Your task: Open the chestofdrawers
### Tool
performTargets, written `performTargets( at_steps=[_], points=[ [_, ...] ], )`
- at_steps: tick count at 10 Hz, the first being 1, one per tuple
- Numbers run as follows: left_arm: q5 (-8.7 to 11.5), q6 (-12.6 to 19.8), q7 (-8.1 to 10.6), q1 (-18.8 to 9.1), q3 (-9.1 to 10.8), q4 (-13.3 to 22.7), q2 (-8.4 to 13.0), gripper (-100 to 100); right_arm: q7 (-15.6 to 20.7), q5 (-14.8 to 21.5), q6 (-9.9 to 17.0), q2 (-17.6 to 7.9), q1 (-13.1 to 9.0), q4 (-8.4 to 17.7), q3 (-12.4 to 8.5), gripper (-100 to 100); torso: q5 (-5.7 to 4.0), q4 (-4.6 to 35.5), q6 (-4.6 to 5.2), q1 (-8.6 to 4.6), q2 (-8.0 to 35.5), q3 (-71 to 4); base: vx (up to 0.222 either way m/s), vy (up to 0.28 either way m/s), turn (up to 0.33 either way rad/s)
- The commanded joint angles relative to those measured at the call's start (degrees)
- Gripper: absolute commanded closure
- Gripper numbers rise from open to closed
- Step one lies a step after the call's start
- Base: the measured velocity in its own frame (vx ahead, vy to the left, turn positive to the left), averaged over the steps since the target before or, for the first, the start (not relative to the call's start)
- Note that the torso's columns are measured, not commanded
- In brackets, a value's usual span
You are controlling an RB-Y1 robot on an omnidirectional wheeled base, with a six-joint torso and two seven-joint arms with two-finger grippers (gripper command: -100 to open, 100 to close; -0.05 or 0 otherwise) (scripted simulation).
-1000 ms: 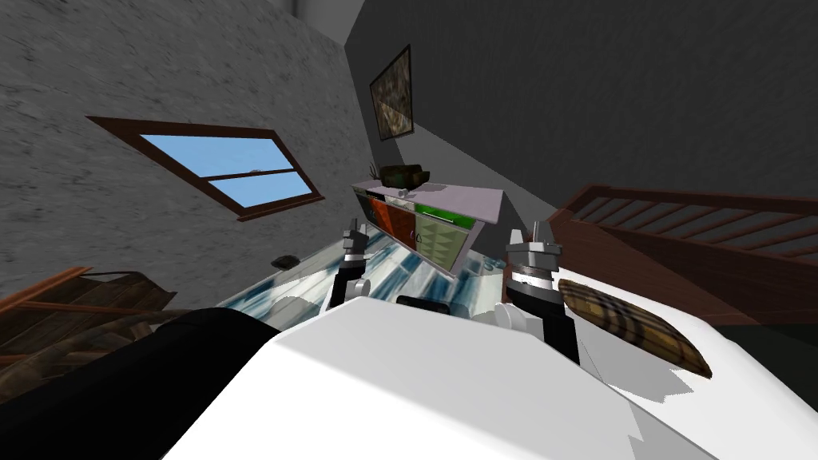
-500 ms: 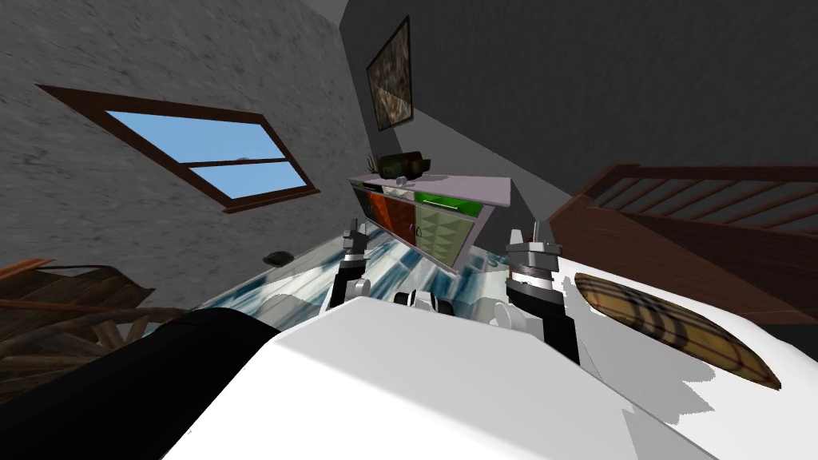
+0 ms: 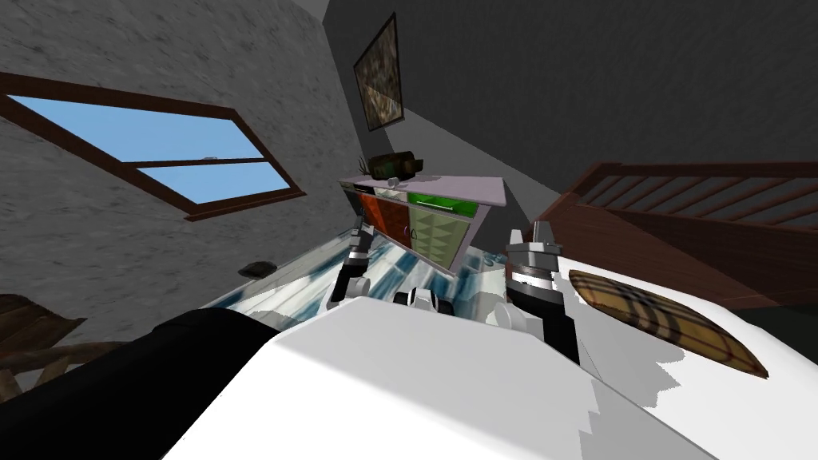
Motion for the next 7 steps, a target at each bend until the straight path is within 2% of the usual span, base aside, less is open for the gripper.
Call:
performTargets(
  at_steps=[1, 4, 7],
  points=[
    [-0.99, 2.24, -0.03, -1.11, -1.61, 1.36, 1.19, -100, 0.00, 0.00, 0.00, 0.00, 0.00, 0.00, 0.00, 0, -0.01, 0.05, 0.00, -0.02, 0.19, 0.11, 0.205, -0.026, -0.172],
    [-2.14, 5.15, -0.05, -2.91, -3.36, 3.05, 2.78, -100, 0.00, 0.00, 0.00, 0.00, -0.01, 0.00, 0.00, 0, 0.01, 0.11, 0.00, 0.07, 0.37, 0.23, 0.211, -0.003, -0.190],
    [-3.23, 7.91, -0.06, -4.60, -5.03, 4.62, 6.05, -100, 0.00, 0.00, 0.00, 0.00, 0.00, 0.00, 0.00, 0, 0.00, 0.09, -0.01, 0.03, 0.33, 0.19, 0.200, 0.011, -0.167]
  ],
)
